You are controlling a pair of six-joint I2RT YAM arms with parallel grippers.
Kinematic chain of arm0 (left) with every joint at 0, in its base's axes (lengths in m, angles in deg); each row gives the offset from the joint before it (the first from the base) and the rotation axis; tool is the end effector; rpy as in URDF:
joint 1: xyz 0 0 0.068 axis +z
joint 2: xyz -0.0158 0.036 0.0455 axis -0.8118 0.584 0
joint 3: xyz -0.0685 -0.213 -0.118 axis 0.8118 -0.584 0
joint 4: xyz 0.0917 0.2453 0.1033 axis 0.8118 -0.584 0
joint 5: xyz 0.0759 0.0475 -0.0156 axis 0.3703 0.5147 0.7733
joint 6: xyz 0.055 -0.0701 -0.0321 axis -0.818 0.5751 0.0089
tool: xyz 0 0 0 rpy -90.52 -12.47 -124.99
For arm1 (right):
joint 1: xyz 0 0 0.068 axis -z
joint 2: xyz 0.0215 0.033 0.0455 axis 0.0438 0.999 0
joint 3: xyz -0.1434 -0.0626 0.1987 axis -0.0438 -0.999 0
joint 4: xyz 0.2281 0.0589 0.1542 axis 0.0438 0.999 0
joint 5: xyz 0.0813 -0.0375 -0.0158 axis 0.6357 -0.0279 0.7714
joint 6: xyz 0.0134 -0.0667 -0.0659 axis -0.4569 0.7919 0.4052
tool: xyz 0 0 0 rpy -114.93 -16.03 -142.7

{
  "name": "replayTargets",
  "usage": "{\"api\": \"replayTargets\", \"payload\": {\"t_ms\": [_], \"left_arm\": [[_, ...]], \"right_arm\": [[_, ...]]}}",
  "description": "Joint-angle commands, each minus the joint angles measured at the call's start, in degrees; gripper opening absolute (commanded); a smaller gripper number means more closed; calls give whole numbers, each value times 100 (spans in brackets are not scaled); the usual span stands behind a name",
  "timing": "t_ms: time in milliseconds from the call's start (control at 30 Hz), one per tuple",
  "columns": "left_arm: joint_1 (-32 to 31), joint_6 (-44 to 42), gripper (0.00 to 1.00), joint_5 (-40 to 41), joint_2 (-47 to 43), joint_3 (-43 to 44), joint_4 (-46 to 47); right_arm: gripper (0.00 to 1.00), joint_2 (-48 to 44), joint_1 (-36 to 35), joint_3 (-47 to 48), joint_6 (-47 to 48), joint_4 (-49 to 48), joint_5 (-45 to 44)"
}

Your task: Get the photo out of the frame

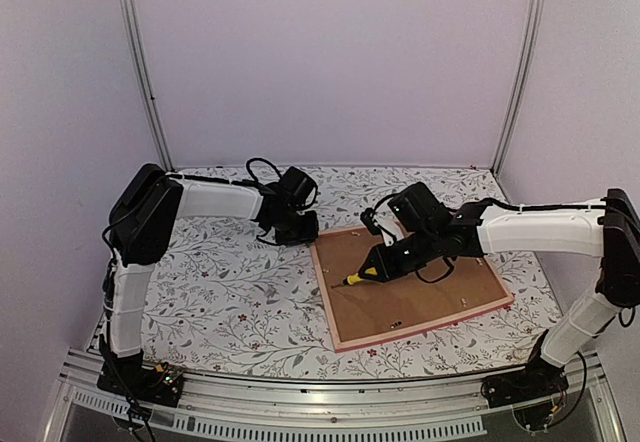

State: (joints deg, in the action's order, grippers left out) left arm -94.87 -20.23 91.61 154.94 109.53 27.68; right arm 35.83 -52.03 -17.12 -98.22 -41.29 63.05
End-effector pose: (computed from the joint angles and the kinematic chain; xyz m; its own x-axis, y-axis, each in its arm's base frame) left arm 0.3823 -0.3230 0.0692 -0.8976 -0.1263 -0.4223 0.0299 0.9385 -0.3441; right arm 0.2325 0.3012 0.1472 -0.7913 -0.3373 -0.5100 -0.5660 0.7197 0.4022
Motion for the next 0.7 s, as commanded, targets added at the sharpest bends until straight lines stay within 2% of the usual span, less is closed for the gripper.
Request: {"api": "replayTargets", "payload": {"t_ms": [0, 667], "left_arm": [[-37, -183, 15, -198, 2, -12, 15], [-36, -218, 15, -198, -102, -138, 10]], "right_arm": [[0, 189, -34, -26, -2, -285, 13], [0, 461, -34, -36, -251, -625, -447]]}}
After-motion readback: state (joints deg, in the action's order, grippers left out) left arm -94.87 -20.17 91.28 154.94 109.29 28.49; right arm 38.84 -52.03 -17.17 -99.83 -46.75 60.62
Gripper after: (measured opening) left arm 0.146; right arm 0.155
